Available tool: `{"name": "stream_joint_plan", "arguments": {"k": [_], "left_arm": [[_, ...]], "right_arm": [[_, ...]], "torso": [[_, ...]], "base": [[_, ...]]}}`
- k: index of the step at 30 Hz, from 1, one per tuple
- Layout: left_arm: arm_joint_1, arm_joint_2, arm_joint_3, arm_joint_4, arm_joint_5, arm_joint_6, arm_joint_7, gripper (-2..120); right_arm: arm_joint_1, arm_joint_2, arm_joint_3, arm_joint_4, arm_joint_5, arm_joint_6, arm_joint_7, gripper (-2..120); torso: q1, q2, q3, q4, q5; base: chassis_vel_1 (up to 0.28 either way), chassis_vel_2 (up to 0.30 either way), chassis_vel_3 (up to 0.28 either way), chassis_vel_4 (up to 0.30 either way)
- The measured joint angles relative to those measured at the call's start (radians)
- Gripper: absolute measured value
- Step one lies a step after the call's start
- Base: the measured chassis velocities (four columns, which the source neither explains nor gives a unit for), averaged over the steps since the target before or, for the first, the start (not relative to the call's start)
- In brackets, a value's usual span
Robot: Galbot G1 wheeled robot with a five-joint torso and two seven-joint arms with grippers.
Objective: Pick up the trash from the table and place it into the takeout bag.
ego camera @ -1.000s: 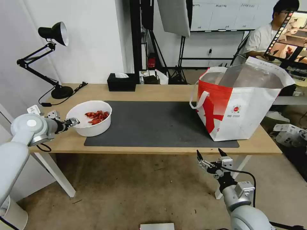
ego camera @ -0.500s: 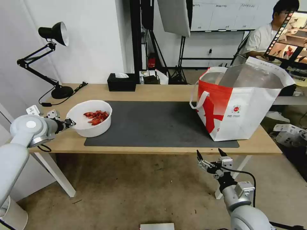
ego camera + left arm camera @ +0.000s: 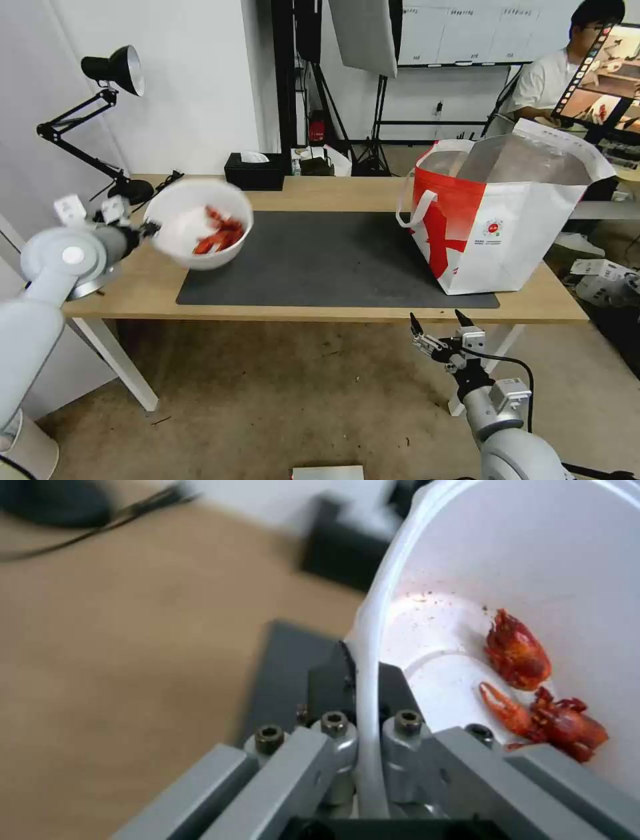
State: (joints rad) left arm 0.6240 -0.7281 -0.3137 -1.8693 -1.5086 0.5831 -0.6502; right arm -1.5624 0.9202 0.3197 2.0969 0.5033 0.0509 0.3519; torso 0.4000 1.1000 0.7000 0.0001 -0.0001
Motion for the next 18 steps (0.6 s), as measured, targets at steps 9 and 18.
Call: {"name": "stream_joint_plan", "arguments": {"k": [9, 18], "left_arm": [[-0.331, -0.07, 0.33, -0.028, 0.078, -0.082, 0.06, 0], [-0.627, -0.343, 0.593, 0.21, 0.107, -0.085, 0.027, 0]], "right_arm": [[0.0, 0.0, 0.0, 0.0, 0.0, 0.0, 0.0, 100], [0.0, 0.0, 0.0, 0.0, 0.0, 0.0, 0.0, 100]], "torso": [[0.0, 0.0, 0.0, -0.0001, 0.0003], [0.0, 0.0, 0.0, -0.0003, 0.0005]], "base": [[0.0, 0.0, 0.0, 0.0], [0.0, 0.0, 0.0, 0.0]]}}
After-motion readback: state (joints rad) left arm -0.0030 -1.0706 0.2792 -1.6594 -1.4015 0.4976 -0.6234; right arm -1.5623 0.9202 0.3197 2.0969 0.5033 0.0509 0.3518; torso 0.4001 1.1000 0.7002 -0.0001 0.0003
